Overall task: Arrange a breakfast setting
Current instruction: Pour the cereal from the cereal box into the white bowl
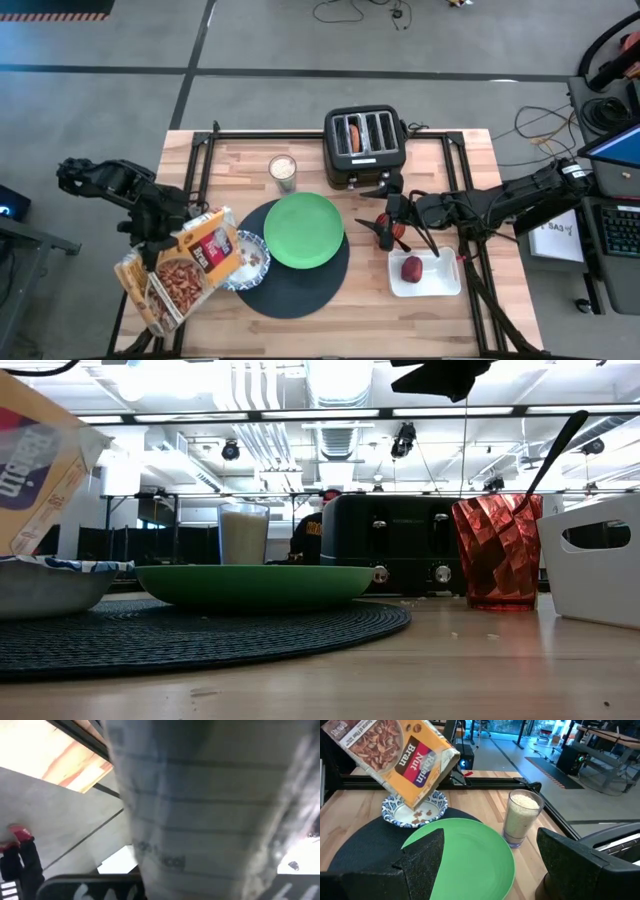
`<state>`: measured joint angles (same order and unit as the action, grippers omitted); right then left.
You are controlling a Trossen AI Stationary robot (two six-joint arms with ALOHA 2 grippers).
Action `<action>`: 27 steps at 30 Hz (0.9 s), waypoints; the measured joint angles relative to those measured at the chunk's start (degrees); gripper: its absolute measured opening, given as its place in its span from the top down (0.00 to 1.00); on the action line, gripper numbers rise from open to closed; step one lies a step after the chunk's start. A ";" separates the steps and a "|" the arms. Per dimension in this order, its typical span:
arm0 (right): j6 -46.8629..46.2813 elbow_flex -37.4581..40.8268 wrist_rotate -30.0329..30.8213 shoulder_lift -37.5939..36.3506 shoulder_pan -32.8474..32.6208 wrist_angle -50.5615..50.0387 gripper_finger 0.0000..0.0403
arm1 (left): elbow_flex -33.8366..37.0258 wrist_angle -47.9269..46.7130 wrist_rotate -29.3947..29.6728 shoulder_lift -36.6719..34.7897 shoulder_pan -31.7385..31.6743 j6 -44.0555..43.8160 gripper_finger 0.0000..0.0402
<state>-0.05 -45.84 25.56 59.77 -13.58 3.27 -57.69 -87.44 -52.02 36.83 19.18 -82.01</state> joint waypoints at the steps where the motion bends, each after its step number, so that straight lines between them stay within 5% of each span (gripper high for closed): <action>1: 0.00 0.00 0.00 0.00 0.00 0.00 0.23 | 0.11 0.02 0.05 -0.02 0.00 -0.84 1.00; 27: 0.12 0.00 -0.02 0.00 0.00 -0.04 0.23 | -0.63 1.68 -0.84 0.19 0.13 1.99 1.00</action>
<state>0.07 -45.84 25.54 59.77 -13.58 3.22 -58.31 -85.76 -52.87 37.02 19.31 -80.03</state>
